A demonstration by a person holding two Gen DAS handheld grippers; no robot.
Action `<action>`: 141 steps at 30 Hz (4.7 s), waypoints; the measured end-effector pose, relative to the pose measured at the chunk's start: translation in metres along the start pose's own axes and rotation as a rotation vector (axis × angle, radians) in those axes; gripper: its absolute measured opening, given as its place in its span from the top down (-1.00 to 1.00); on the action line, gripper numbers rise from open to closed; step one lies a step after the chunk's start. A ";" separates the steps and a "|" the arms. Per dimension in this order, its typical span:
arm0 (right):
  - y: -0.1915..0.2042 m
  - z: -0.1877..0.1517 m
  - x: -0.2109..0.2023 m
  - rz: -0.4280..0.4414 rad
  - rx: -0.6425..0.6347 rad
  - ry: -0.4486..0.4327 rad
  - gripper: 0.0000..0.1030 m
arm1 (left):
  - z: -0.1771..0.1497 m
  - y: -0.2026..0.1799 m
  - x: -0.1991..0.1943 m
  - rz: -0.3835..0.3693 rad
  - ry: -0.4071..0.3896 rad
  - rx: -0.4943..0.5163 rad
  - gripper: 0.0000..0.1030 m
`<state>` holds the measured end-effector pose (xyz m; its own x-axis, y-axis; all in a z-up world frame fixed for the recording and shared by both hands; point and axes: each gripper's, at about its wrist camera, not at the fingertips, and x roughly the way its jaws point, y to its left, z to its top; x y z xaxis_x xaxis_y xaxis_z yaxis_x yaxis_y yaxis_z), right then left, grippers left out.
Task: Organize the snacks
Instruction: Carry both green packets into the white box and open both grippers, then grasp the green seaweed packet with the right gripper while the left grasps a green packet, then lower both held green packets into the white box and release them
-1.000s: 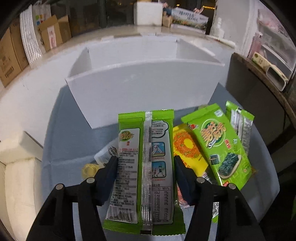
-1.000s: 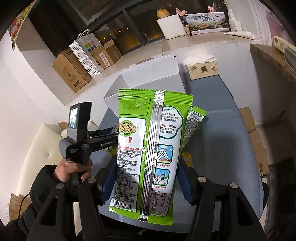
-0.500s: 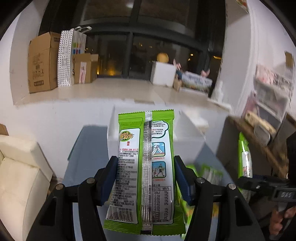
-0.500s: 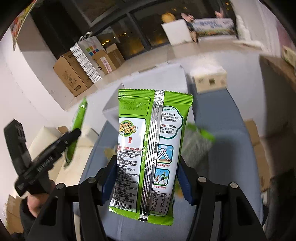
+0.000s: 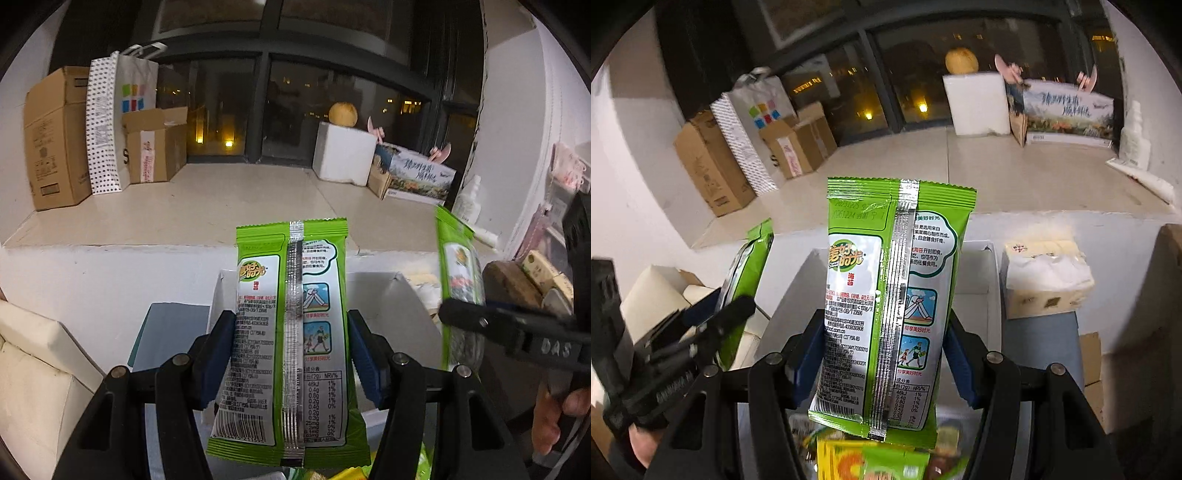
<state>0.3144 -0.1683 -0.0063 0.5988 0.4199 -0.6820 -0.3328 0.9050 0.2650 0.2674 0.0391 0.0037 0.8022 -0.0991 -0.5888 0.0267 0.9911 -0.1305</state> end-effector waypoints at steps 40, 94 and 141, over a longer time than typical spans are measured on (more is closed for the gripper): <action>0.019 -0.118 -0.115 -0.114 -0.062 -0.197 -1.00 | -0.099 -0.014 -0.138 0.020 -0.094 0.038 -1.00; -0.056 -0.221 -0.212 -0.156 0.085 -0.256 -0.37 | -0.195 -0.168 -0.053 -0.234 0.120 0.465 -1.00; -0.019 -0.028 0.027 -0.016 0.039 -0.071 -0.44 | 0.002 0.015 0.046 -0.078 0.068 -0.032 -0.36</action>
<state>0.3168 -0.1755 -0.0489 0.6543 0.4084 -0.6365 -0.2953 0.9128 0.2821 0.3063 0.0493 -0.0236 0.7561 -0.1832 -0.6282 0.0676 0.9768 -0.2034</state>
